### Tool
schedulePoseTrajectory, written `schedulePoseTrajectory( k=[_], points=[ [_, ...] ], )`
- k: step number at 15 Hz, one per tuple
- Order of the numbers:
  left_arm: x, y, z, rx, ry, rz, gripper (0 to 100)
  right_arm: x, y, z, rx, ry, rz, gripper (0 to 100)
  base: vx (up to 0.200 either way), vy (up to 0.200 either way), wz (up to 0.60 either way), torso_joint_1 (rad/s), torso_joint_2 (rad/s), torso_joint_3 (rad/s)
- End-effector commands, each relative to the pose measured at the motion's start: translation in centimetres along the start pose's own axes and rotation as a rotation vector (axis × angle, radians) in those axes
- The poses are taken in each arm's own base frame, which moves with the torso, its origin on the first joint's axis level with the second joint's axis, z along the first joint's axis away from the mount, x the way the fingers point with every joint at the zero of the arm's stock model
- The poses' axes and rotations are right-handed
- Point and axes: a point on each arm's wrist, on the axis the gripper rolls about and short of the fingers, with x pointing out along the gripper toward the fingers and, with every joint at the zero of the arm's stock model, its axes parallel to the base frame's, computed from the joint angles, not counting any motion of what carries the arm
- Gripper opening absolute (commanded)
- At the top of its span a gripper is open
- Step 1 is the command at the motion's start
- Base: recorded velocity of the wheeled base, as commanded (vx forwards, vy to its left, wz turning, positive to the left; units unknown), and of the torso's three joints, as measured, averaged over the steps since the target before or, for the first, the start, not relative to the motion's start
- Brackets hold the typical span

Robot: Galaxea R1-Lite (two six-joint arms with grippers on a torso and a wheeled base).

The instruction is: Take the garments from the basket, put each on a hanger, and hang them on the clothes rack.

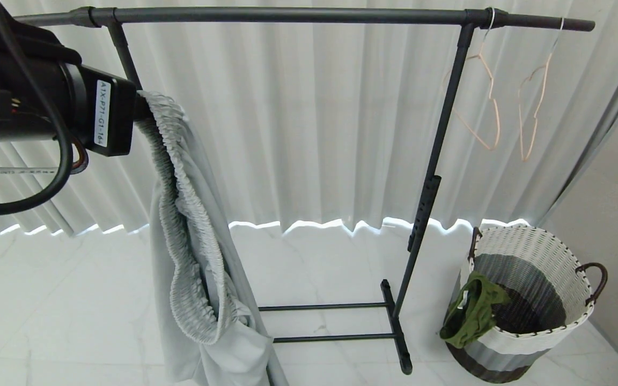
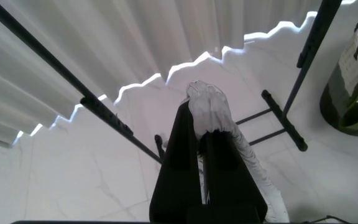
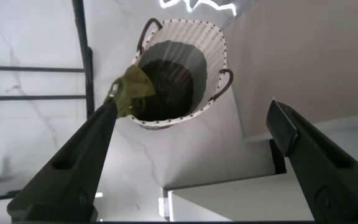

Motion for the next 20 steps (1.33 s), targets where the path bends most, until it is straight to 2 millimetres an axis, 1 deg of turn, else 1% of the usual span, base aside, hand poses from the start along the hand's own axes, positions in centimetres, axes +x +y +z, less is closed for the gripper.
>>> schedulePoseTrajectory(
  k=[1,7,10,11,15,19,20],
  points=[
    [0.0,0.0,0.0,0.002,0.000,0.001,0,0.1,0.0,0.0,0.008,0.003,0.000,100,0.000,0.000,0.00,0.207,-0.47,-0.276],
    [-0.1,0.1,0.0,0.015,-0.001,0.004,0,0.2,0.0,0.0,0.046,0.000,-0.001,100,0.000,0.000,0.00,0.217,-0.50,-0.276],
    [0.1,0.1,0.0,0.015,0.003,0.008,0,0.9,0.0,-0.5,0.058,-0.009,-0.022,100,0.000,0.000,0.00,0.181,-0.39,-0.215],
    [0.1,0.2,0.0,0.014,0.005,0.013,0,1.3,0.1,-0.8,0.063,-0.019,-0.027,100,0.200,0.000,0.00,0.056,-0.13,-0.080],
    [0.1,0.2,-0.1,0.013,0.007,0.016,0,1.6,0.3,-1.8,0.057,-0.031,-0.030,100,0.200,0.000,0.00,0.019,-0.04,-0.022],
    [0.3,0.1,-0.1,0.015,0.011,0.013,0,2.4,0.1,-1.9,0.079,-0.052,-0.055,100,0.200,0.000,0.00,0.012,0.00,-0.002],
    [0.3,0.1,-0.1,0.015,0.011,0.013,0,2.9,0.2,-2.1,0.089,-0.054,-0.059,100,0.200,0.000,0.00,0.002,0.00,-0.007]
  ],
)
